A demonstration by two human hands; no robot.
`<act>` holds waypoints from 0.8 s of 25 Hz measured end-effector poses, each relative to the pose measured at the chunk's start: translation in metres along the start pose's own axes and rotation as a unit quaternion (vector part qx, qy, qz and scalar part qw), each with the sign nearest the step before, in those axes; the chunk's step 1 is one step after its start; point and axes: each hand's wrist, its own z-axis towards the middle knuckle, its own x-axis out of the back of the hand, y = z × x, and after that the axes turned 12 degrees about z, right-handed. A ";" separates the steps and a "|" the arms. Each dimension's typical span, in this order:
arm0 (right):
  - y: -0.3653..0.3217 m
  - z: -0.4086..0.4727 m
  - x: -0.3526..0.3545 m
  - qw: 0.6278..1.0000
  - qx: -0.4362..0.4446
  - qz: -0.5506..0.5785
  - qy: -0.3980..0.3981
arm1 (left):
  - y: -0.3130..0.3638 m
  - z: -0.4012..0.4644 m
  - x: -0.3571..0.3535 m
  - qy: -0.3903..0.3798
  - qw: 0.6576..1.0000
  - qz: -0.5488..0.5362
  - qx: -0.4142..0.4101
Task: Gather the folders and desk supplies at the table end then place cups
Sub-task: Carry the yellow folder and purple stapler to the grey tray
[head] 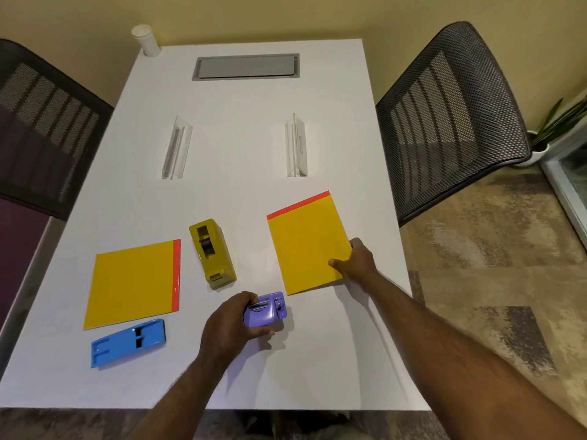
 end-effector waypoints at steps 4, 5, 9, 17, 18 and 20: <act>0.001 -0.031 0.010 0.989 0.028 0.144 -0.012 | 0.006 -0.009 0.006 0.009 1.000 0.014 -0.015; 0.002 -0.039 0.013 0.985 0.034 0.167 -0.013 | 0.007 -0.013 0.008 0.010 0.999 0.028 -0.026; 0.011 -0.083 0.031 0.970 0.040 0.241 -0.007 | 0.007 -0.031 0.016 0.012 0.995 0.063 -0.076; 0.051 -0.210 0.071 0.923 0.033 0.358 0.138 | 0.029 -0.037 0.031 0.042 0.978 0.052 -0.196; 0.059 -0.229 0.076 0.915 0.037 0.365 0.167 | 0.037 -0.039 0.029 0.042 0.975 0.046 -0.214; 0.073 -0.262 0.086 0.904 0.042 0.365 0.217 | 0.056 -0.041 0.026 0.039 0.970 0.034 -0.236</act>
